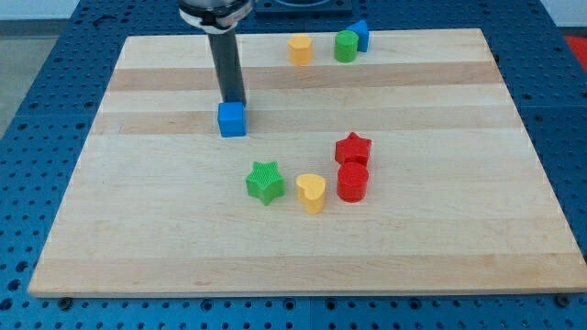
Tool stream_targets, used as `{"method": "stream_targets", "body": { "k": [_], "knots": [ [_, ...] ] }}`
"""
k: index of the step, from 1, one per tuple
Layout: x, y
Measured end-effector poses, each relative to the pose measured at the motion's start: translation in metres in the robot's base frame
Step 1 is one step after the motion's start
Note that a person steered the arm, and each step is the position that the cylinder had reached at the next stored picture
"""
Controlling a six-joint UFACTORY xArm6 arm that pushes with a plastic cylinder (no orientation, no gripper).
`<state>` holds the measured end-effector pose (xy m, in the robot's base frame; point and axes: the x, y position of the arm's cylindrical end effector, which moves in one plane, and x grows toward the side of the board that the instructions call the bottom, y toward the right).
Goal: Move the blue cube closer to the green star
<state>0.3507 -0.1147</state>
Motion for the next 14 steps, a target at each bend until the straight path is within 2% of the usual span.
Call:
{"method": "stream_targets", "body": {
  "k": [1,3,5,6,8,11,12,14],
  "knots": [
    [-0.006,-0.031],
    [0.052,0.005],
    [-0.009,0.013],
    [0.008,0.032],
    [0.039,0.034],
    [0.056,0.034],
    [0.044,0.029],
    [0.031,0.071]
  ]
}}
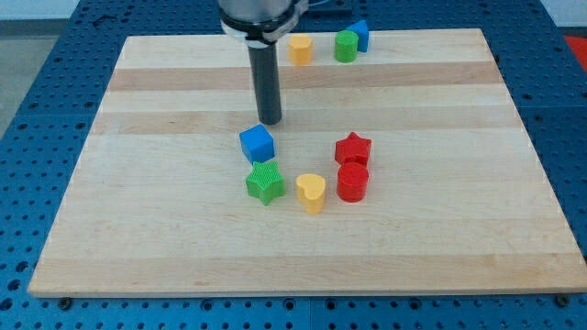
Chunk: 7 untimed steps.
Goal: Move the blue cube closer to the green star
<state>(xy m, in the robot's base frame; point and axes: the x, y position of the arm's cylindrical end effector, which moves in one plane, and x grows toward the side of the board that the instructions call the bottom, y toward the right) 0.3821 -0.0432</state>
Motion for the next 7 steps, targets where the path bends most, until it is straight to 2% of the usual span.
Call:
{"method": "stream_targets", "body": {
  "k": [4,6,7],
  "knots": [
    [0.031,0.002],
    [-0.009,-0.015],
    [0.012,-0.038]
  ]
}}
